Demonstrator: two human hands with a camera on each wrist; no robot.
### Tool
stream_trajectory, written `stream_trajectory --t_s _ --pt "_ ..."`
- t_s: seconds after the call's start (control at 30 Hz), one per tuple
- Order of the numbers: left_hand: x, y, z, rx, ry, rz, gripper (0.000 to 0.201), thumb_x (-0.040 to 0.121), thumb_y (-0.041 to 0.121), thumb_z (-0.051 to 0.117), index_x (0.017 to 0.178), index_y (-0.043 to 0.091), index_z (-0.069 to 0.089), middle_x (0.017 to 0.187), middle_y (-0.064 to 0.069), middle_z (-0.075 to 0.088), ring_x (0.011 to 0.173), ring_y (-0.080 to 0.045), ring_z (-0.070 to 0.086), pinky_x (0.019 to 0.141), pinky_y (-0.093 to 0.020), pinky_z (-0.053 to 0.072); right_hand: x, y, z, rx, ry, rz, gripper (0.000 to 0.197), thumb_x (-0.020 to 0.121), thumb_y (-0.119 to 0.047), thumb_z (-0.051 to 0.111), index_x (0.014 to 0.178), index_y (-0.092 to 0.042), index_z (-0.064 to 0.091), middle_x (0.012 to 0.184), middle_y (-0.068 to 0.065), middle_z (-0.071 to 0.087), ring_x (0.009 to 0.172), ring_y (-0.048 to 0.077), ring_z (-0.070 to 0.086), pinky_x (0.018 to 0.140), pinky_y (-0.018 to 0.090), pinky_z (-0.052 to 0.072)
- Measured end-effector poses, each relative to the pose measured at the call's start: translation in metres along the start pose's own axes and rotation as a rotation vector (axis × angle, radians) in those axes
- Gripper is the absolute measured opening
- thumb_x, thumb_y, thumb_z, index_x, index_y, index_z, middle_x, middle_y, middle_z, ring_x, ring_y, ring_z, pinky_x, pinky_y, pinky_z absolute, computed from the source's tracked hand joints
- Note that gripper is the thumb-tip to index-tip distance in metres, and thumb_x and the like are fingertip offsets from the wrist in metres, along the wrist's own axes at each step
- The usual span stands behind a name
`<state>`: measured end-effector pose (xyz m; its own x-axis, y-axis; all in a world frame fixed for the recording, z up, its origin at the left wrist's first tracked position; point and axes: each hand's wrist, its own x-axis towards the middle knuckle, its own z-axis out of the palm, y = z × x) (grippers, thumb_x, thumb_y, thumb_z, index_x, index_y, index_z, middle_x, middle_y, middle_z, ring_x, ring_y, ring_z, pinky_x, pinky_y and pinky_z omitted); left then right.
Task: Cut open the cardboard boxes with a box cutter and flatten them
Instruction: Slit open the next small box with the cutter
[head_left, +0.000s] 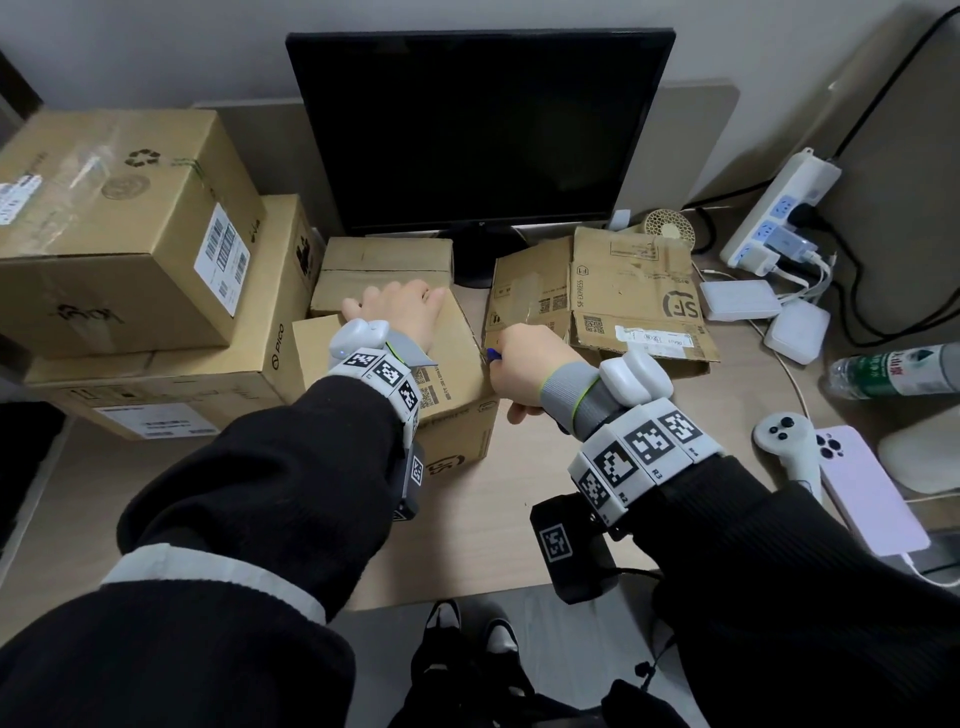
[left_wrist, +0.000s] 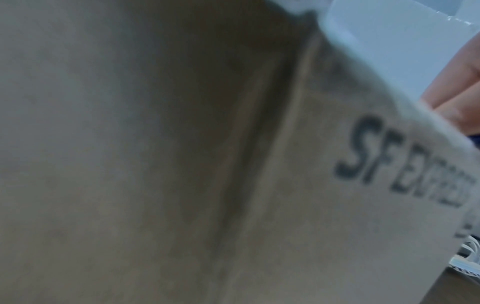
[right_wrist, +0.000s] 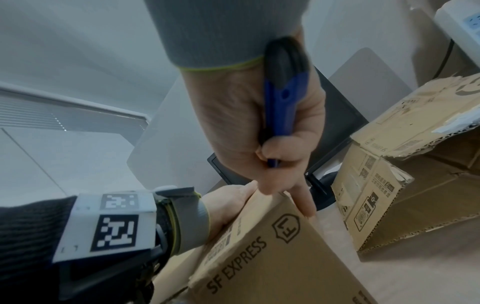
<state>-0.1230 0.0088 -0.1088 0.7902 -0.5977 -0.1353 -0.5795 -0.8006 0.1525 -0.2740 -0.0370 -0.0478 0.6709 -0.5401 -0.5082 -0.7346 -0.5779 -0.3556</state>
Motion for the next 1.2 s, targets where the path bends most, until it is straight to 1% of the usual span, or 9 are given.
stream_trajectory --t_s 0.13,0.27,0.33,0.5,0.63,0.8,1.0,1.1,1.2 --pt "-0.001 0.000 -0.001 0.021 0.006 0.014 0.039 0.097 0.037 0.024 0.103 0.023 0.059 0.090 -0.003 0.053 0.086 -0.026 0.039 0.077 -0.041 0.023 -0.003 0.007 0.003 0.092 -0.035 0.002 0.020 0.093 -0.003 0.033 0.082 -0.003 0.049 0.057 0.013 0.062 0.044 0.022 0.058 0.044 0.024 0.042" --pt "-0.002 0.000 -0.003 0.031 0.007 0.029 0.037 0.098 0.035 0.024 0.106 0.023 0.058 0.094 -0.004 0.054 0.088 -0.026 0.039 0.077 -0.041 0.024 -0.004 0.022 0.003 0.245 -0.074 -0.042 0.025 0.092 -0.005 0.032 0.090 0.001 0.056 0.091 0.016 0.072 0.041 0.017 0.058 0.039 0.020 0.040" --pt "-0.003 -0.002 -0.002 0.037 0.010 0.037 0.037 0.097 0.035 0.024 0.107 0.023 0.057 0.101 -0.005 0.058 0.089 -0.026 0.039 0.077 -0.042 0.024 -0.004 0.029 0.004 0.350 -0.075 -0.052 0.028 0.092 -0.007 0.034 0.100 0.001 0.059 0.093 0.011 0.073 0.039 0.013 0.056 0.038 0.018 0.039" --pt "-0.007 -0.005 -0.002 -0.016 -0.015 0.055 0.071 0.080 0.079 0.024 0.115 0.027 0.056 0.116 0.001 0.058 0.108 -0.027 0.046 0.084 -0.046 0.026 -0.005 0.037 0.001 0.450 -0.169 -0.074 0.027 0.092 -0.010 0.039 0.109 -0.004 0.058 0.085 0.007 0.074 0.038 0.015 0.047 0.038 0.019 0.034" --pt "-0.014 -0.011 -0.002 0.017 0.016 0.104 0.083 0.059 0.096 0.031 0.102 0.030 0.058 0.105 0.005 0.060 0.102 -0.024 0.050 0.077 -0.040 0.023 -0.006 0.041 -0.009 0.642 -0.255 -0.116 0.018 0.095 -0.012 0.041 0.094 -0.008 0.059 0.071 0.014 0.063 0.037 0.015 0.039 0.037 0.019 0.028" --pt "-0.026 -0.016 -0.001 -0.001 0.052 0.153 0.052 0.064 0.074 0.048 0.094 0.034 0.061 0.098 0.011 0.061 0.096 -0.020 0.050 0.077 -0.037 0.024 0.015 0.035 -0.004 0.749 0.060 -0.051 0.016 0.097 -0.013 0.036 0.095 -0.010 0.051 0.068 0.008 0.062 0.035 0.011 0.045 0.036 0.014 0.028" --pt "-0.040 -0.033 -0.014 -0.292 0.064 0.226 0.036 0.057 0.061 0.054 0.079 0.034 0.058 0.090 0.017 0.057 0.096 -0.011 0.049 0.086 -0.034 0.028 0.056 0.031 0.055 0.736 -0.025 0.124 0.024 0.097 -0.018 0.028 0.112 -0.008 0.044 0.109 0.013 0.059 0.083 0.031 0.070 0.047 0.024 0.039" --pt "-0.038 -0.041 -0.020 -0.623 0.069 0.226 0.027 0.051 0.057 0.055 0.069 0.036 0.054 0.080 0.019 0.057 0.087 -0.010 0.053 0.085 -0.029 0.038 0.066 0.036 0.059 0.556 0.055 0.226 0.019 0.093 -0.015 0.033 0.100 -0.003 0.046 0.102 0.017 0.058 0.087 0.032 0.063 0.070 0.036 0.047" --pt "-0.035 -0.047 -0.021 -0.832 0.096 0.220 0.028 0.050 0.053 0.052 0.069 0.033 0.056 0.072 0.016 0.056 0.071 -0.001 0.051 0.070 -0.016 0.041 0.072 0.046 0.051 0.432 0.051 0.287 0.022 0.097 -0.014 0.034 0.082 -0.001 0.046 0.084 0.015 0.053 0.086 0.033 0.057 0.073 0.033 0.042"
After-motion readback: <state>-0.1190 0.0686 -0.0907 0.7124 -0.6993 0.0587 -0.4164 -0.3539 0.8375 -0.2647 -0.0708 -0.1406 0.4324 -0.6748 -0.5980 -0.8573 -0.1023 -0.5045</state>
